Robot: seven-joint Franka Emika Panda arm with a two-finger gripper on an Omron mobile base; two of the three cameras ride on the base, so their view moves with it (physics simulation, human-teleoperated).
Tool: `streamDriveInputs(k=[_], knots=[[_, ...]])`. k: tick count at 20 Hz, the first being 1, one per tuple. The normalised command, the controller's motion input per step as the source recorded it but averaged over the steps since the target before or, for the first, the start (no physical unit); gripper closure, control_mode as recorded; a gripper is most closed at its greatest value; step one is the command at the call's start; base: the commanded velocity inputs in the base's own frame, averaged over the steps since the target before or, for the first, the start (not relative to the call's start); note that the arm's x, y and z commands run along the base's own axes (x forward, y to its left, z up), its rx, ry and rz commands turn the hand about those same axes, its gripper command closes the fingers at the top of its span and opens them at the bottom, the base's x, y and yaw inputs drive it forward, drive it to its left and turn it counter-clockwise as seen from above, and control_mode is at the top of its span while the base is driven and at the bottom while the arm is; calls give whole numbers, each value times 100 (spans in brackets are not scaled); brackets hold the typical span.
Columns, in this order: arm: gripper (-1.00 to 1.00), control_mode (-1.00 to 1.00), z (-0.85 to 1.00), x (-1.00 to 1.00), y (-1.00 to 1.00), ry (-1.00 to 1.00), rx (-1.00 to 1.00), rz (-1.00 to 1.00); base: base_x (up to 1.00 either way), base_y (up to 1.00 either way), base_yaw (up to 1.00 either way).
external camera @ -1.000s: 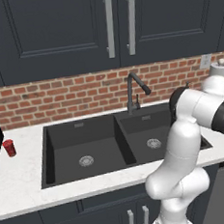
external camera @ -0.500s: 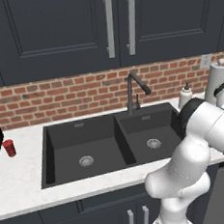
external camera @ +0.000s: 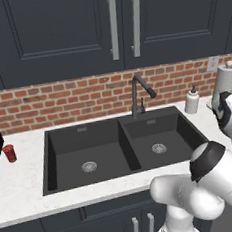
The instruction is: Pick the broccoli from the sink and place it in the bowl. Then pick the bowl and place it in the microwave. Then close the microwave door and press the start button.
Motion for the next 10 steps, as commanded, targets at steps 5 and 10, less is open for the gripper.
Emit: streamDriveInputs(k=[5, 10], knots=[[-100, -100, 25, -6, 23, 33, -7, 16, 0, 0, 0], [-100, -100, -3, 2, 2, 27, -1, 11, 0, 0, 0]])
